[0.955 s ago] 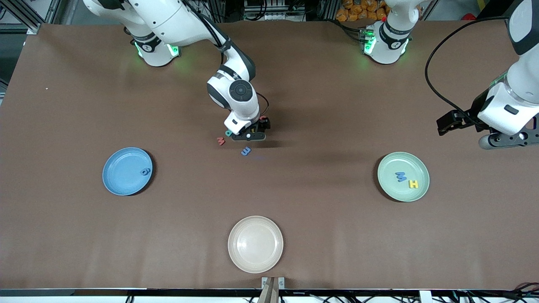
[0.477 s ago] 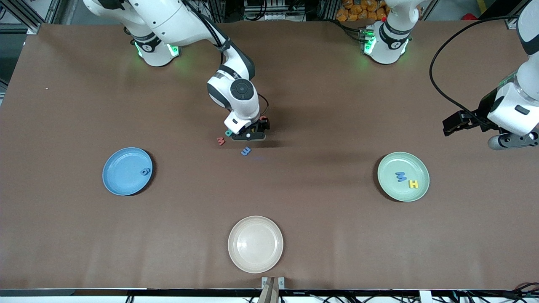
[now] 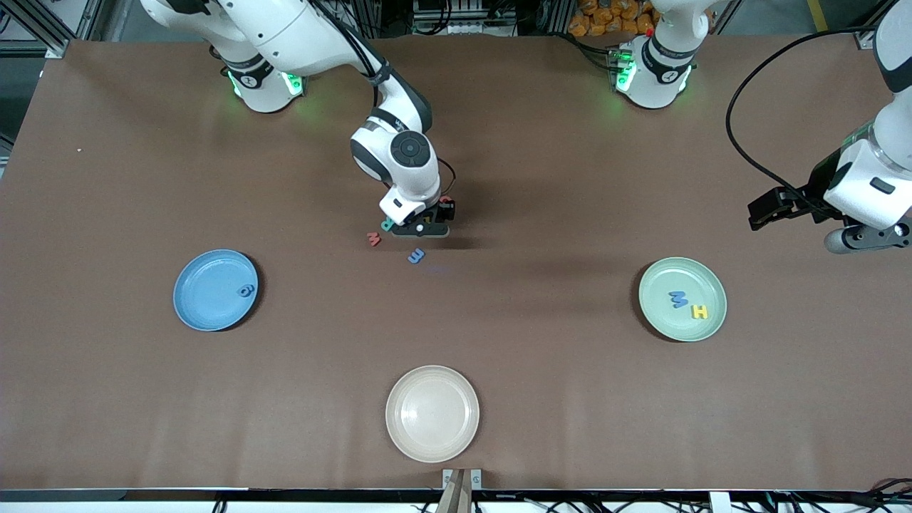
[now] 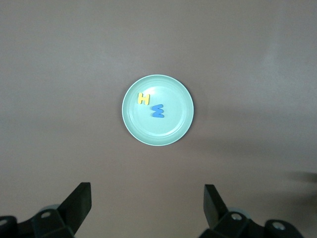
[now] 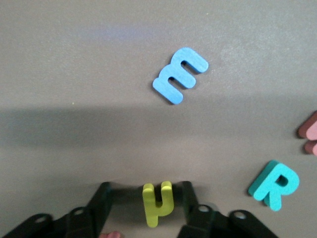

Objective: Sort upper and lower case letters into plates
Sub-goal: 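Lift the yellow u and carry it toward the blue plate with the right gripper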

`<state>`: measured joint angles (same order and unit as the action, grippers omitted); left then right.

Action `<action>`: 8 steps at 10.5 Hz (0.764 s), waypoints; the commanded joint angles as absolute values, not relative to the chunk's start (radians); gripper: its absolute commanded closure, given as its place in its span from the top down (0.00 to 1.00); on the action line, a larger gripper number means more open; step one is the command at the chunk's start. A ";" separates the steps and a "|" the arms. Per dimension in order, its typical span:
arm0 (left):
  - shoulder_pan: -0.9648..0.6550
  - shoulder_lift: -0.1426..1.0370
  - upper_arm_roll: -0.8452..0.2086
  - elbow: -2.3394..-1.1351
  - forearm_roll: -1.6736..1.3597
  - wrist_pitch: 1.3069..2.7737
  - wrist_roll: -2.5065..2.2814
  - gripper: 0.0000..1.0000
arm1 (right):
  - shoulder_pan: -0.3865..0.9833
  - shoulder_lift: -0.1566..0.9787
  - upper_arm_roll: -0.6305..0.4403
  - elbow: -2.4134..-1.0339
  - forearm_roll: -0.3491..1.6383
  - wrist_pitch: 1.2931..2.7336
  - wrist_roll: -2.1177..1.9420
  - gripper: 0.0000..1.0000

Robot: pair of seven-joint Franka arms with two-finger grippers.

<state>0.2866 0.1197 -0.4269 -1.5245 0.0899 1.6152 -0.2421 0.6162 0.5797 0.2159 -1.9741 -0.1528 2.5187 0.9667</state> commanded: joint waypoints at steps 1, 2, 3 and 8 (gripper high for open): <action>0.293 0.107 -0.434 -1.519 0.071 1.598 -0.255 1.00 | 0.614 0.572 0.222 -1.993 -0.179 2.514 1.012 0.00; 0.293 0.107 -0.434 -1.519 0.071 1.598 -0.255 1.00 | 0.614 0.571 0.222 -1.993 -0.181 2.514 1.012 0.00; 0.293 0.107 -0.434 -1.519 0.071 1.598 -0.255 1.00 | 0.612 0.568 0.222 -1.993 -0.183 2.513 1.012 0.00; 0.293 0.107 -0.436 -1.519 0.071 1.598 -0.255 1.00 | 0.533 0.473 0.219 -1.965 -0.183 2.471 0.993 0.00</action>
